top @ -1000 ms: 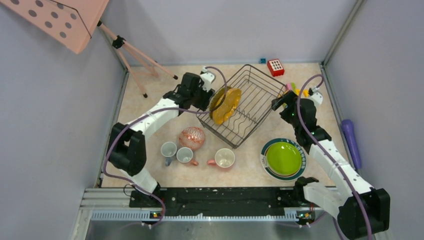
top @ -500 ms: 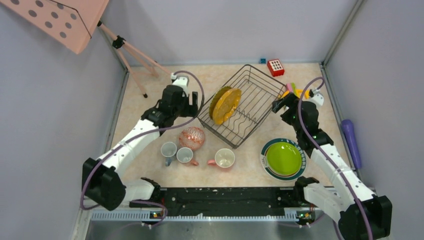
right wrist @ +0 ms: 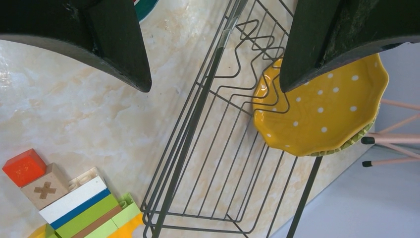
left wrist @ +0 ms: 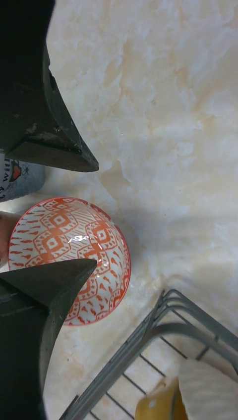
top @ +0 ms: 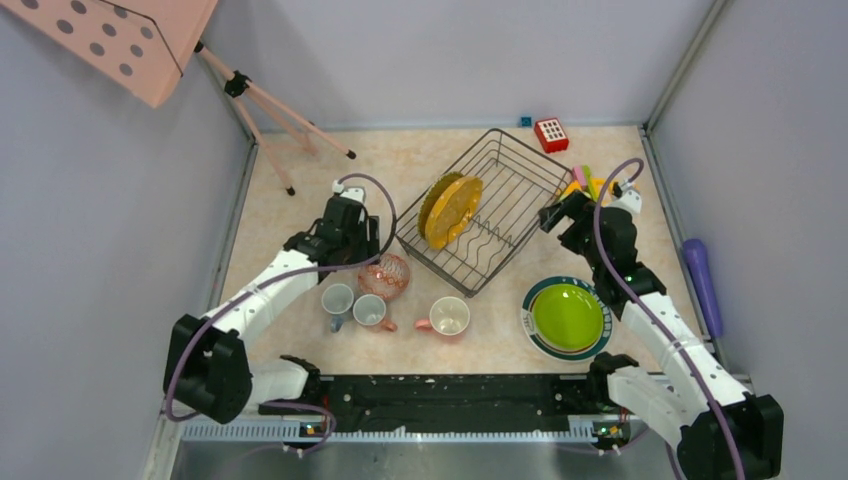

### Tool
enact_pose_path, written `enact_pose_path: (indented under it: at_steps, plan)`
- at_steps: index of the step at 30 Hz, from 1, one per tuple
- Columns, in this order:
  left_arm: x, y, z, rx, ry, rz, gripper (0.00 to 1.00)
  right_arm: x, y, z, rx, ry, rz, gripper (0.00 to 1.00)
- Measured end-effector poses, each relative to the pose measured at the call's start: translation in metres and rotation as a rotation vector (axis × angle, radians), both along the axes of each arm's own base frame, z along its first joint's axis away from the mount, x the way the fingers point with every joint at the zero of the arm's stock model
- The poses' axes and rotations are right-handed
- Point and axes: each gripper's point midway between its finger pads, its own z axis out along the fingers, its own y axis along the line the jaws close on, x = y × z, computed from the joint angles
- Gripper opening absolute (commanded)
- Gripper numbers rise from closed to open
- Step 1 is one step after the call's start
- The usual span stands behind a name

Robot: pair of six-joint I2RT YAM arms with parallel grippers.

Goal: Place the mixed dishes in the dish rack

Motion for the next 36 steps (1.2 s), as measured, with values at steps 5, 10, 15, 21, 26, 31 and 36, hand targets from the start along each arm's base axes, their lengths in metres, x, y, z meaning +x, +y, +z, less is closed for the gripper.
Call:
enact_pose_path:
  at_steps: [5, 10, 15, 21, 26, 31, 36]
  plan:
    - [-0.001, 0.006, -0.030, 0.002, 0.101, 0.029, 0.65, 0.000, 0.002, 0.002, 0.003, -0.009, 0.009, 0.99]
    - [-0.006, 0.004, -0.054, -0.008, 0.196, 0.020, 0.41, -0.001, 0.002, 0.005, 0.003, -0.017, 0.016, 0.98]
    - [-0.016, -0.001, -0.075, -0.028, 0.301, 0.002, 0.00, -0.001, 0.003, 0.005, 0.004, -0.017, 0.023, 0.98]
    - [-0.010, -0.010, -0.064, -0.082, 0.300, -0.018, 0.00, -0.002, 0.004, 0.005, 0.005, -0.016, 0.029, 0.97]
    - [-0.009, 0.007, -0.046, -0.024, 0.242, 0.034, 0.00, -0.002, 0.006, 0.006, 0.009, -0.019, 0.041, 0.96]
    - [0.000, 0.029, 0.002, 0.036, 0.103, 0.121, 0.00, -0.002, 0.013, 0.009, 0.014, -0.031, 0.081, 0.95]
    - [0.005, 0.054, 0.049, 0.073, -0.048, 0.245, 0.00, 0.000, 0.032, 0.015, 0.026, -0.050, 0.194, 0.94]
